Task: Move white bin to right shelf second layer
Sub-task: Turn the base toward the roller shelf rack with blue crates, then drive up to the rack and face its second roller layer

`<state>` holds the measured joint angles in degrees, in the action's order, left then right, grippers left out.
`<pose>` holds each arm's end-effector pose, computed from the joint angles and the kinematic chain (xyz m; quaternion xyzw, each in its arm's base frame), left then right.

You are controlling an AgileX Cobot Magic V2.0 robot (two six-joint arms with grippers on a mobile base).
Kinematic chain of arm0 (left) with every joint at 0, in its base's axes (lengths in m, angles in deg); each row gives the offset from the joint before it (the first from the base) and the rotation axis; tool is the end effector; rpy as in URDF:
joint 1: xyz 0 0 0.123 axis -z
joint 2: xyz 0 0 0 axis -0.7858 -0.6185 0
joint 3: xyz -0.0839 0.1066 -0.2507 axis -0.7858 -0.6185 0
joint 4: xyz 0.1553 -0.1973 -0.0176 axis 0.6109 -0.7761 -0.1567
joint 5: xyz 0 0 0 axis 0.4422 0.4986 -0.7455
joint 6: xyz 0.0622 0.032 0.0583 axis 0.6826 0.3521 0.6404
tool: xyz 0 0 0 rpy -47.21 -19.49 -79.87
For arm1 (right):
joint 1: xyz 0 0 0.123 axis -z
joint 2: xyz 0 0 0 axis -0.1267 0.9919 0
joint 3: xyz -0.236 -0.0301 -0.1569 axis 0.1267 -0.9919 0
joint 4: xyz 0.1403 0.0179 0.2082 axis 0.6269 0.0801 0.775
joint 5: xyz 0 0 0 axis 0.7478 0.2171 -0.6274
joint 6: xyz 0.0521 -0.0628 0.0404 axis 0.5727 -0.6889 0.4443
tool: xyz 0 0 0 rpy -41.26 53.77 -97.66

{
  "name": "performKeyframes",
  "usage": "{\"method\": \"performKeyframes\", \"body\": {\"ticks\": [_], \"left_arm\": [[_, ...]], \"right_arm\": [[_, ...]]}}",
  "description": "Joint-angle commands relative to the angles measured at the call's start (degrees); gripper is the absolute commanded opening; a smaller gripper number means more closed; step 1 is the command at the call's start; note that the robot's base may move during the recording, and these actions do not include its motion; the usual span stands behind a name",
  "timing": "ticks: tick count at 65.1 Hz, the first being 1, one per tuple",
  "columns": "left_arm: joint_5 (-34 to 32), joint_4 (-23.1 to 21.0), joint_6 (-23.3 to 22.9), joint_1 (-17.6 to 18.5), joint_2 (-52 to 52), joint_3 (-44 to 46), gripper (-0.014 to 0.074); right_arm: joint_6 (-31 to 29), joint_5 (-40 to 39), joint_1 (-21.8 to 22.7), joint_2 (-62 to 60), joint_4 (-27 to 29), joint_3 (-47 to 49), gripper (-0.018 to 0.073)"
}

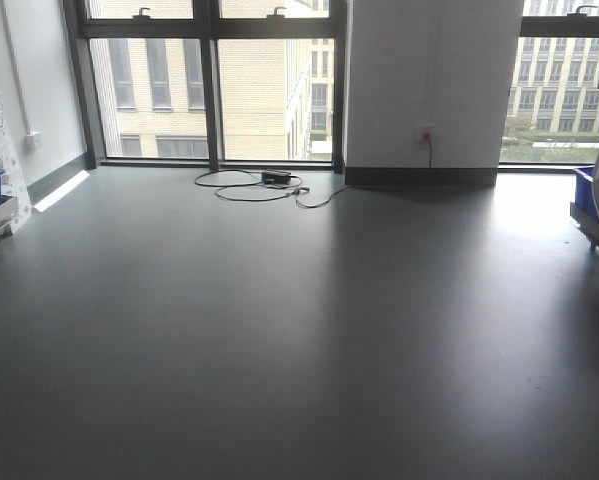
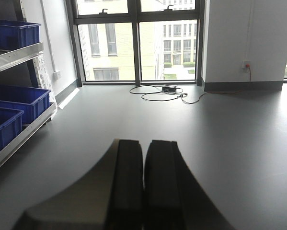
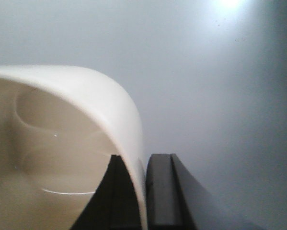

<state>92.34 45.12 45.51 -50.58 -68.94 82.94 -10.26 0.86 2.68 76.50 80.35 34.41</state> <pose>0.0562 -0.0017 0.2034 0.0217 0.7057 0.0027 0.7082 0.1042 0.0050 0.3168 0.0239 0.9121 0.0235 0.4086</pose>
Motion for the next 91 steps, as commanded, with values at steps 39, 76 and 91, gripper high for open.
{"method": "performKeyframes", "body": {"ticks": [39,76,91], "left_arm": [[-4.83,-0.35,-0.15,-0.12,0.91,-2.11,0.0085],[-4.83,-0.35,-0.15,-0.12,0.91,-2.11,0.0085],[-4.83,-0.35,-0.15,-0.12,0.91,-2.11,0.0085]], "right_arm": [[-0.37,-4.85,0.02,0.06,-0.21,1.68,0.0048],[-0.37,-4.80,0.02,0.00,-0.21,1.68,0.0048],[-0.37,-4.74,0.02,0.00,-0.21,1.68,0.0048]]}}
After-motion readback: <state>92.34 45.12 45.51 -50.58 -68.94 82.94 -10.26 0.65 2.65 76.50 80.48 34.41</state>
